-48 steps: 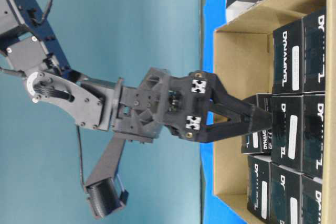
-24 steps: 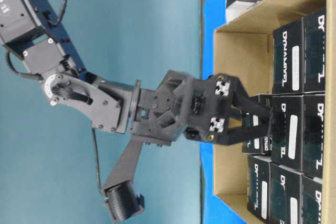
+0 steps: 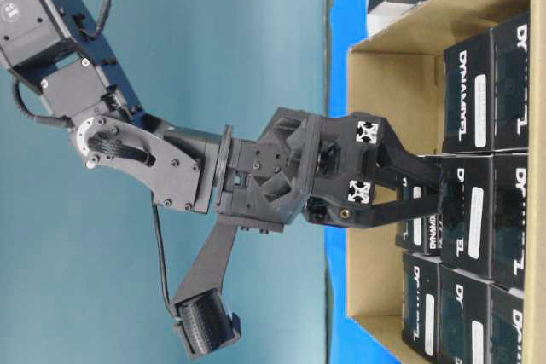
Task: Pick the box from inside the cardboard box.
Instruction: 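Lift the black box and carry it right to the white tray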
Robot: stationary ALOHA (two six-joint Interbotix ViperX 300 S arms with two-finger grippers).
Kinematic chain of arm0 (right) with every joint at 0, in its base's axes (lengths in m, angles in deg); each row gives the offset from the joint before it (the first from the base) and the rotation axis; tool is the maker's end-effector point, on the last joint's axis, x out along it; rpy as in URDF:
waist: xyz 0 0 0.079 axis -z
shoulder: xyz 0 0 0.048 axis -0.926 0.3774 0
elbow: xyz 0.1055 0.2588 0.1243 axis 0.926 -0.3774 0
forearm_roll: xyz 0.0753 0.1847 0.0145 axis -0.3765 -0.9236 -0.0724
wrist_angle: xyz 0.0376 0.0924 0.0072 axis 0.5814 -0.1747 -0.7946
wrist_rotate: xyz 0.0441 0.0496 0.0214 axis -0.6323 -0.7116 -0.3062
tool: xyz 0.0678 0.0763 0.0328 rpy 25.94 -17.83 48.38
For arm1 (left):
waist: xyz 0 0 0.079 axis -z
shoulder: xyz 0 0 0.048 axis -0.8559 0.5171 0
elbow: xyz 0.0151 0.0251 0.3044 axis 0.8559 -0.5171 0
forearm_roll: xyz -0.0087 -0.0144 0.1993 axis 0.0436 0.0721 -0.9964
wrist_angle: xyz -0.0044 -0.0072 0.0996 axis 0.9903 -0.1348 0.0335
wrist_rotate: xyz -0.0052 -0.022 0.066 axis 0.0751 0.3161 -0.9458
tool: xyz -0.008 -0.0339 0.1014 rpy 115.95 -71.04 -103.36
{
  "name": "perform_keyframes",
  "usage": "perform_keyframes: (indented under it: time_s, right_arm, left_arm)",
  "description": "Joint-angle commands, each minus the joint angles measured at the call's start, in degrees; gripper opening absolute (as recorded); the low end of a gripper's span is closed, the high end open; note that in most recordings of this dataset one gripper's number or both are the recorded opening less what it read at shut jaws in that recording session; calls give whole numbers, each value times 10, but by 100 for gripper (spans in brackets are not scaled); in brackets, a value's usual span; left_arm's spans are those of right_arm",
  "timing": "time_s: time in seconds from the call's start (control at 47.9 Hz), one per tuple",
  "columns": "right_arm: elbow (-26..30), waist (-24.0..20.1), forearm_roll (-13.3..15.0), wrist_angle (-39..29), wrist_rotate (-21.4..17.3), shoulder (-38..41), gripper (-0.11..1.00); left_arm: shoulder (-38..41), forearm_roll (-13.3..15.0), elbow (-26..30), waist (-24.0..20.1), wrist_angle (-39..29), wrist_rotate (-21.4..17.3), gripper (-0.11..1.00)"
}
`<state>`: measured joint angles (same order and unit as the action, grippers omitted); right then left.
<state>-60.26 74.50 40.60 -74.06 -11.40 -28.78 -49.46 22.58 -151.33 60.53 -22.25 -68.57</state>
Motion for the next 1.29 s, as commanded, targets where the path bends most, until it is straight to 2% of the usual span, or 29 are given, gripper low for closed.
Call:
perform_keyframes:
  time_s: [0.0, 0.167, 0.439, 0.689, 1.003, 1.274]
  right_arm:
    - [7, 4, -1, -6, -5, -10, 64]
    - [14, 18, -1, -33, -30, -50, 64]
    - [18, 31, -1, -95, -43, -137, 62]
    - [-9, 48, -1, -163, -60, -235, 62]
    - [-94, 59, 0, -200, -68, -320, 62]
    - [-228, 82, 5, -196, -69, -416, 62]
  left_arm:
    - [4, -1, 15, 1, 3, 1, -6]
    - [2, -1, 15, 1, 4, 1, -6]
    - [2, -1, 14, 1, 4, 1, -6]
    - [2, -1, 14, 1, 3, 1, -6]
    - [3, 0, 14, 1, 3, 2, -6]
    - [4, -1, 14, 0, 3, 2, -6]
